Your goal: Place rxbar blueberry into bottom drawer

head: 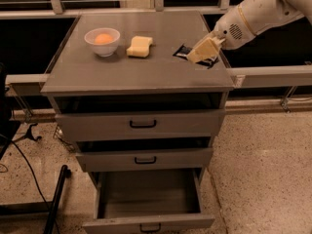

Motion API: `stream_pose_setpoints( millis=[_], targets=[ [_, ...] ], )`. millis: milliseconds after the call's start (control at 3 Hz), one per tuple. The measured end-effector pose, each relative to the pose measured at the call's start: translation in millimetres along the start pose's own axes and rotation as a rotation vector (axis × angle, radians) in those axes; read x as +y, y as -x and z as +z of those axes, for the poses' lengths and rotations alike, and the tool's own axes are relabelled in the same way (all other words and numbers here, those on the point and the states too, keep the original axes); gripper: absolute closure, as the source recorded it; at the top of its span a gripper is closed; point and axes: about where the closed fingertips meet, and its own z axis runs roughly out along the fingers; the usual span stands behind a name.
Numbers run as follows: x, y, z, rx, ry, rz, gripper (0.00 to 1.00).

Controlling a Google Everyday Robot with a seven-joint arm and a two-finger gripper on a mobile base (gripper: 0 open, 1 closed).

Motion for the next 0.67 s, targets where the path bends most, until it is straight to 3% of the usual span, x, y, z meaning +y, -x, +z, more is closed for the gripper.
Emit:
stream_pose_setpoints(
  millis=[333,667],
  targets=[
    [0.0,0.0,0.2,0.000,0.000,0.000,1.00],
    [8.7,-20.7,13.9,-0.045,0.044,-0.068,1.00]
  ],
)
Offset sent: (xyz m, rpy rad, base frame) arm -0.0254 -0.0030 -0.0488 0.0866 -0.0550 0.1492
